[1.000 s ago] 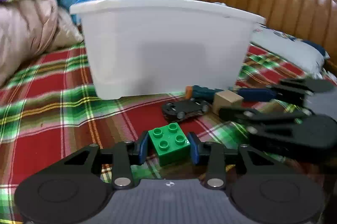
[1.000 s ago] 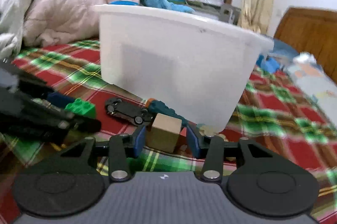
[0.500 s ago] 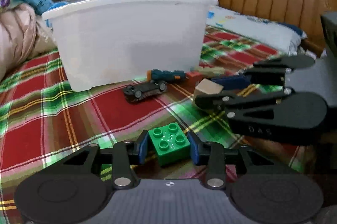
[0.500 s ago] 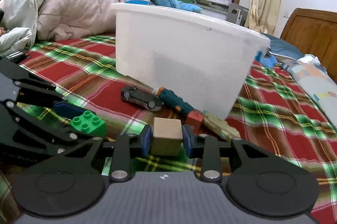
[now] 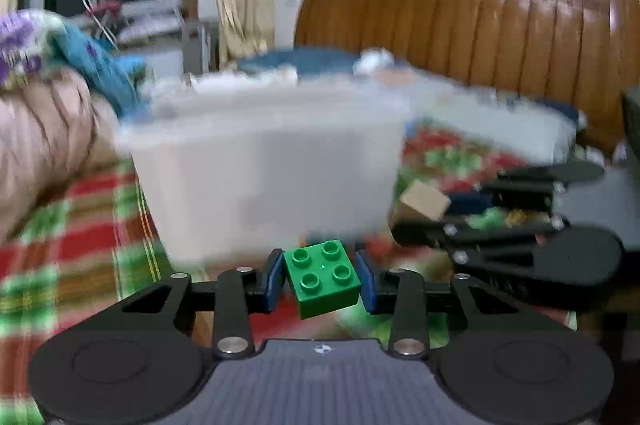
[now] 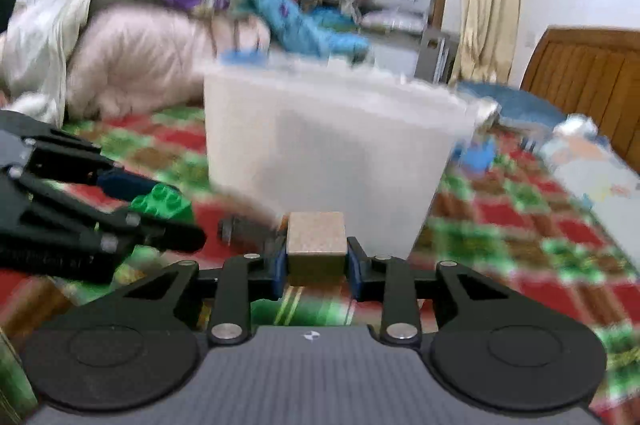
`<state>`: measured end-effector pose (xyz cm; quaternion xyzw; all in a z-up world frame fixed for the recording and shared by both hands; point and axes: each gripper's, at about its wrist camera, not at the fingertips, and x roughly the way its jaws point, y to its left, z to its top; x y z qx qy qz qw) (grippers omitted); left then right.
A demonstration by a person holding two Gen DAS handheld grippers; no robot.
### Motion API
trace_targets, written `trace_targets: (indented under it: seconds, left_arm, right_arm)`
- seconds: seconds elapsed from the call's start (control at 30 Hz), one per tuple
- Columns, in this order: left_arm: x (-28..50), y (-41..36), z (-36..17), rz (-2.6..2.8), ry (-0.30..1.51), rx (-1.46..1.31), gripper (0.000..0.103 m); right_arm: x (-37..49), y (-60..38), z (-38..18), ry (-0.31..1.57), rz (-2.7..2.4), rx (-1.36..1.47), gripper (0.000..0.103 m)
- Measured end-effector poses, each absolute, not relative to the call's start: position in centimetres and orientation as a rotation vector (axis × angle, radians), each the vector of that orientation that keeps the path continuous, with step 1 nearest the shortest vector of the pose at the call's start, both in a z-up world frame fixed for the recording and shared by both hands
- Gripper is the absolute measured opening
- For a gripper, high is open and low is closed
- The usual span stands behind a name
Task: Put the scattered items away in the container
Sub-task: 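Grasp the small wooden cube with the right tool, then carry the green brick and wooden cube over the container and release both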
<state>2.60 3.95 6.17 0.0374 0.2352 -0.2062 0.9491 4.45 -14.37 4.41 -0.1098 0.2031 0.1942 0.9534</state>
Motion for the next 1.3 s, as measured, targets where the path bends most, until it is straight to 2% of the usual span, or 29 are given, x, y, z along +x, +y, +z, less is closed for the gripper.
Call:
trace_targets:
  seconds: [0.13, 0.27, 0.47, 0.67, 0.7, 0.77, 0.97, 1.07, 1.17, 1.3]
  left_arm:
    - [4.6, 3.9, 10.3, -0.385, 0.382, 0.090, 0.042]
    - [8.2, 3.6, 12.7, -0.334, 0.361, 0.065, 0.042]
    - [13.7, 1.2, 12.1, -0.221, 0.420, 0.181, 0.042]
    - [15.7, 1.2, 10.5, -0.215, 0.523, 0.159, 0.043]
    - [15.7, 1.3, 10.3, -0.218, 0.538, 0.156, 0.045]
    - [15.0, 1.6, 10.2, -0.237, 0.521, 0.158, 0.049]
    - [12.8, 2.3, 10.8, -0.252, 0.457, 0.116, 0.056]
    - [10.4, 2.3, 10.8, -0.278, 0.394, 0.124, 0.063]
    - [8.1, 1.7, 10.1, -0.322, 0.368, 0.186, 0.064]
    - [6.6, 2.0, 8.0, -0.360, 0.428, 0.183, 0.064]
  right_arm:
    - [5.3, -14.8, 8.6, 0.302, 0.377, -0.198, 0.033]
    - [8.1, -15.1, 11.4, 0.252, 0.345, -0.178, 0.033]
    - [12.5, -15.0, 12.1, 0.279, 0.312, -0.157, 0.033]
    - [14.5, -14.4, 10.1, 0.369, 0.318, -0.191, 0.034]
    - [14.7, -14.5, 9.7, 0.379, 0.313, -0.192, 0.035]
    - [14.8, -14.6, 9.2, 0.391, 0.311, -0.204, 0.046]
    - [13.7, -15.3, 9.5, 0.363, 0.293, -0.178, 0.046]
    - [12.5, -15.6, 10.0, 0.325, 0.291, -0.196, 0.047]
    - [10.8, -16.2, 10.2, 0.298, 0.307, -0.215, 0.049]
    - [9.6, -16.8, 10.1, 0.326, 0.337, -0.220, 0.049]
